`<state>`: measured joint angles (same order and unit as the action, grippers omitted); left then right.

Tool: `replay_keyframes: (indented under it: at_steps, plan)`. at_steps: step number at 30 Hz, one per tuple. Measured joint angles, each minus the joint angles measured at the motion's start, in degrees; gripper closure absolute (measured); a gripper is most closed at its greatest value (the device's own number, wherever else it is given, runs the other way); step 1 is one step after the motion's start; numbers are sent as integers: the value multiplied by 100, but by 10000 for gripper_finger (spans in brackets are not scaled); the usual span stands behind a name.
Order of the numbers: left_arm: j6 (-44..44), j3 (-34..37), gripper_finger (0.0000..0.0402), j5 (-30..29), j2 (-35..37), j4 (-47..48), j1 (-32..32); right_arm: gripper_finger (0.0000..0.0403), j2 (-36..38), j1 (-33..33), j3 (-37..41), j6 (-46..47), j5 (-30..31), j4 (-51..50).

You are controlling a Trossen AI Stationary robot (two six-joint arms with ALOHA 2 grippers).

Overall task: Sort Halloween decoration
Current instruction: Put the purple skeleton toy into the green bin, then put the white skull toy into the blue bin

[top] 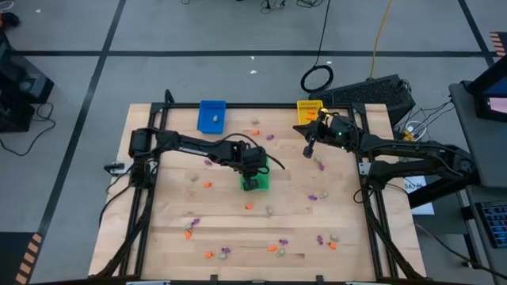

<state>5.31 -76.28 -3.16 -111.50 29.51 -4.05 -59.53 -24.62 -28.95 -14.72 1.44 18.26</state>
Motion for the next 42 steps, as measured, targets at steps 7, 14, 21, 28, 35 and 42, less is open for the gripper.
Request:
replay_keyframes:
  at_steps: [7, 14, 21, 28, 35, 42]
  plan:
    - [21, -9, 283, -17, 111, -49, 6, 403, 0, 0, 0, 43, -1, -120]
    - [37, -9, 284, -315, 622, 366, 136, 403, 0, 0, 0, 38, 0, -120]
    - [249, -9, 356, -1040, 1329, 1322, 857, 403, 0, 7, 2, 113, -3, -255]
    - [1513, -7, 397, -1040, 1863, 2907, 1770, 403, 0, 11, 2, 205, -16, -349]
    - [3047, 166, 396, -922, 2111, 3887, 2729, 403, 2, 37, 2, 413, -12, -510]
    - [4246, 939, 400, 32, 2269, 3852, 3620, 403, 0, 114, 2, 454, -10, -570]
